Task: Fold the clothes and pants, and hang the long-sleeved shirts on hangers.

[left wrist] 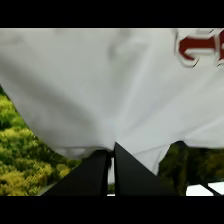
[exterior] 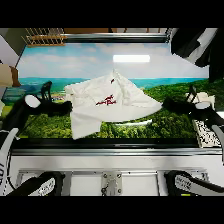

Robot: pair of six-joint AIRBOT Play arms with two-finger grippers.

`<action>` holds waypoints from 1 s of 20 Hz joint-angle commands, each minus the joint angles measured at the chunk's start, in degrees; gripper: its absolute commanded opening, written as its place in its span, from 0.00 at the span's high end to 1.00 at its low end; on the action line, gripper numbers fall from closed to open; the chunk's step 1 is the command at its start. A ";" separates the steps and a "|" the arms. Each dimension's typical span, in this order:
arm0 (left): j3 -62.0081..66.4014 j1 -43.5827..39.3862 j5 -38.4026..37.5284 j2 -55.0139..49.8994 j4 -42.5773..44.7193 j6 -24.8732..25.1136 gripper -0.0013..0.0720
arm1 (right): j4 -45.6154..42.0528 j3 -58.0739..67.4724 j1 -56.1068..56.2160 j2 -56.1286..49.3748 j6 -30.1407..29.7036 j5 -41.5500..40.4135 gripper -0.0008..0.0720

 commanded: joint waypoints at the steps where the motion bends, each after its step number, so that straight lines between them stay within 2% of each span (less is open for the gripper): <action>1: 13.79 2.97 -4.98 7.13 -0.07 0.02 0.97 | -11.87 15.50 0.04 7.63 0.96 10.47 0.98; 3: 22.67 4.17 -6.80 13.18 -0.09 0.02 0.97 | -12.94 25.11 0.04 12.90 2.10 12.63 0.98; 6: 31.43 4.37 -6.08 22.82 0.00 0.02 0.97 | -12.92 34.73 0.04 20.92 2.16 11.45 0.98; 10: 37.40 4.37 -5.75 33.92 -0.17 -0.09 0.97 | -13.11 37.18 0.04 31.30 2.16 8.96 0.98; 13: 39.39 4.39 -5.64 39.82 0.02 -2.34 0.97 | -15.32 37.18 0.04 36.74 3.78 8.98 0.98; 16: 40.54 4.39 -5.79 41.86 0.00 -4.22 0.97 | -17.46 37.20 0.04 39.91 6.78 8.98 0.98; 20: 41.59 4.39 -9.55 37.68 -0.02 -7.67 0.97 | -17.44 37.18 0.07 40.24 9.68 11.58 0.98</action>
